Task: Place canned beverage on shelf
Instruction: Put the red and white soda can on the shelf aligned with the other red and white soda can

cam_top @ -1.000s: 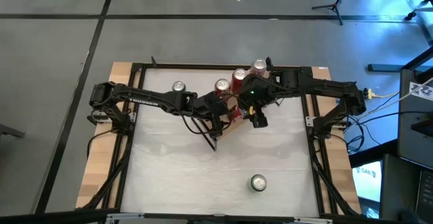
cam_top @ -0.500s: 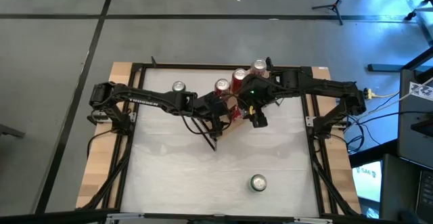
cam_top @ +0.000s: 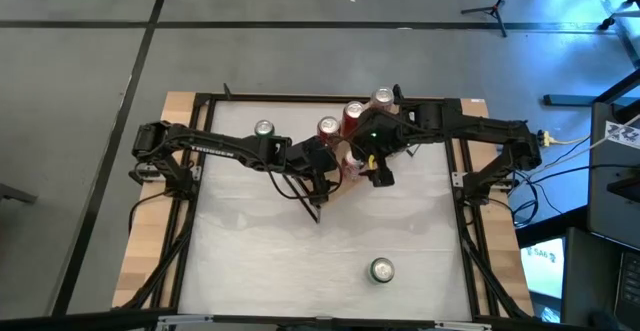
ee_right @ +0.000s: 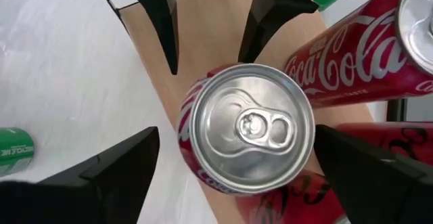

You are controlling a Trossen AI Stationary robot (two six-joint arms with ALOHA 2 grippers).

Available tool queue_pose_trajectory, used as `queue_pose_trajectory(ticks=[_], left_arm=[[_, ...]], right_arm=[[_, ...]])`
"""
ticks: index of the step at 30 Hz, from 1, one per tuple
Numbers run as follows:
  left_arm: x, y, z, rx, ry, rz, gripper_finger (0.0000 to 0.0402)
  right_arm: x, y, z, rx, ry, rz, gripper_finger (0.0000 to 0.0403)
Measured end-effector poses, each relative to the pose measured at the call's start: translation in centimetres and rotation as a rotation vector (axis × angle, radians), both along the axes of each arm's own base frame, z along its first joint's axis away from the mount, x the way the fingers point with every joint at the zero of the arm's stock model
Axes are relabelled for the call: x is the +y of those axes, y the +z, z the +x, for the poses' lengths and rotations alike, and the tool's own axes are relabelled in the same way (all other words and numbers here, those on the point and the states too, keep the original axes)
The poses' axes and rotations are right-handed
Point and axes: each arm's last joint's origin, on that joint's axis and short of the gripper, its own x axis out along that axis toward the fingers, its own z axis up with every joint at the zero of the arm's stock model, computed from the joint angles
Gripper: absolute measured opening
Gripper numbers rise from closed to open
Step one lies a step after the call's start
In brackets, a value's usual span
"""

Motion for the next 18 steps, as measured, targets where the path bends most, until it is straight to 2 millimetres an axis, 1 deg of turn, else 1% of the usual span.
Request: queue_pose_trajectory(ticks=[9, 18], left_arm=[[-0.09, 0.01, -0.01, 0.000, -0.001, 0.004, 0.0250], [-0.39, 0.85, -0.81, 0.006, -0.009, 0.004, 0.0250]], right_arm=[[-0.01, 0.12, 0.20, -0.024, 0.000, -0.001, 0.0385], [0.00, 0.11, 0.19, -0.023, 0.001, -0.001, 0.0385]])
